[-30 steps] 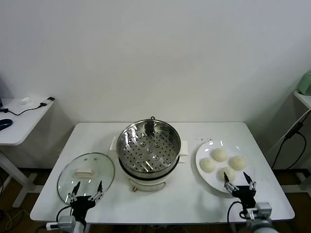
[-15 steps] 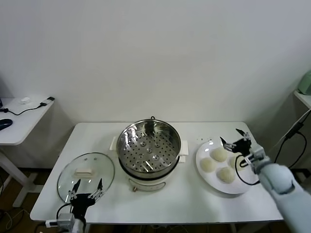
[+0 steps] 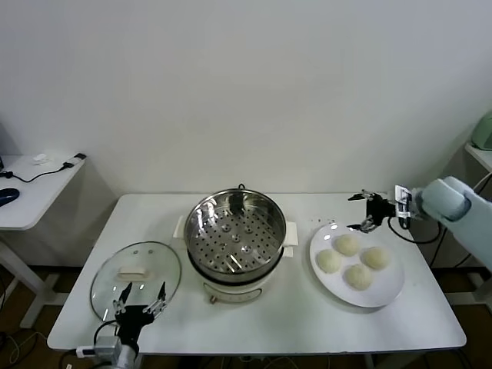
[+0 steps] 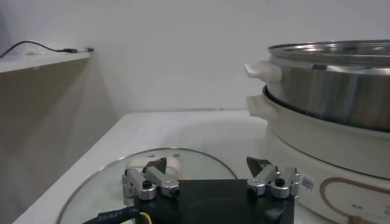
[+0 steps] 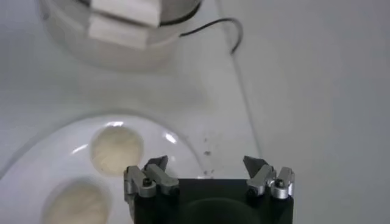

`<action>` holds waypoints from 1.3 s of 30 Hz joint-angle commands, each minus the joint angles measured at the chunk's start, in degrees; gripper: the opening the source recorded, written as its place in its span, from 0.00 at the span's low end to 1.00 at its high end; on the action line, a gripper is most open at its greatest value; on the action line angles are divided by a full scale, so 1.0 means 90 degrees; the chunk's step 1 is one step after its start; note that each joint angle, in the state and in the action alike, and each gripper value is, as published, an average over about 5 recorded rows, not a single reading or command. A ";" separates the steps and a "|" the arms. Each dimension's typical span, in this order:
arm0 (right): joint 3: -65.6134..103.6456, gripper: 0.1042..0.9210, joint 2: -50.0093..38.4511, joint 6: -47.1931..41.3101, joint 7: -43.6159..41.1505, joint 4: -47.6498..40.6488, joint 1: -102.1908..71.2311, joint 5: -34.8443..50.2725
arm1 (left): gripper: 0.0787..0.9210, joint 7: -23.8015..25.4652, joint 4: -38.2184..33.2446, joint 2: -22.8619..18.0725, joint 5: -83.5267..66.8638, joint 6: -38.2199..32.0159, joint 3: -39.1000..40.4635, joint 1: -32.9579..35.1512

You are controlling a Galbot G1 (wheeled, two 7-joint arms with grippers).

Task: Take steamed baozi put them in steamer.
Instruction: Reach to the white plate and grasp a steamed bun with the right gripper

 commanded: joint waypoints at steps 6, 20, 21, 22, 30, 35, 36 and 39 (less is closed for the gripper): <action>-0.3320 0.88 0.1196 -0.0055 -0.0951 -0.1377 0.1665 0.0371 | 0.88 0.0030 0.0059 0.0068 -0.0087 -0.0019 -0.0029 -0.0044; -0.1986 0.88 0.1978 -0.0638 0.0069 -0.2362 0.0123 0.0013 | 0.88 0.0007 0.0177 0.0099 -0.0126 -0.0028 -0.0021 -0.0080; -0.1885 0.88 0.2012 -0.0653 0.0100 -0.2420 0.0053 0.0021 | 0.88 0.0007 0.0183 0.0100 -0.0127 -0.0026 -0.0019 -0.0085; -0.1792 0.88 0.2047 -0.0660 0.0120 -0.2471 -0.0007 0.0033 | 0.88 0.0008 0.0187 0.0102 -0.0129 -0.0024 -0.0017 -0.0090; -0.1487 0.88 0.2251 -0.0645 0.0165 -0.2702 -0.0208 0.0040 | 0.88 0.0014 0.0181 0.0139 -0.0139 -0.0018 -0.0018 -0.0099; -0.1473 0.87 0.2321 -0.0646 0.0145 -0.2758 -0.0225 -0.0012 | 0.88 0.0014 0.0159 0.0142 -0.0141 -0.0018 -0.0019 -0.0089; -0.1478 0.86 0.2323 -0.0647 0.0127 -0.2753 -0.0223 -0.0016 | 0.88 0.0014 0.0150 0.0138 -0.0140 -0.0017 -0.0019 -0.0085; -0.1516 0.81 0.2288 -0.0653 0.0078 -0.2670 -0.0182 -0.0052 | 0.88 0.0015 0.0117 0.0124 -0.0134 -0.0015 -0.0019 -0.0064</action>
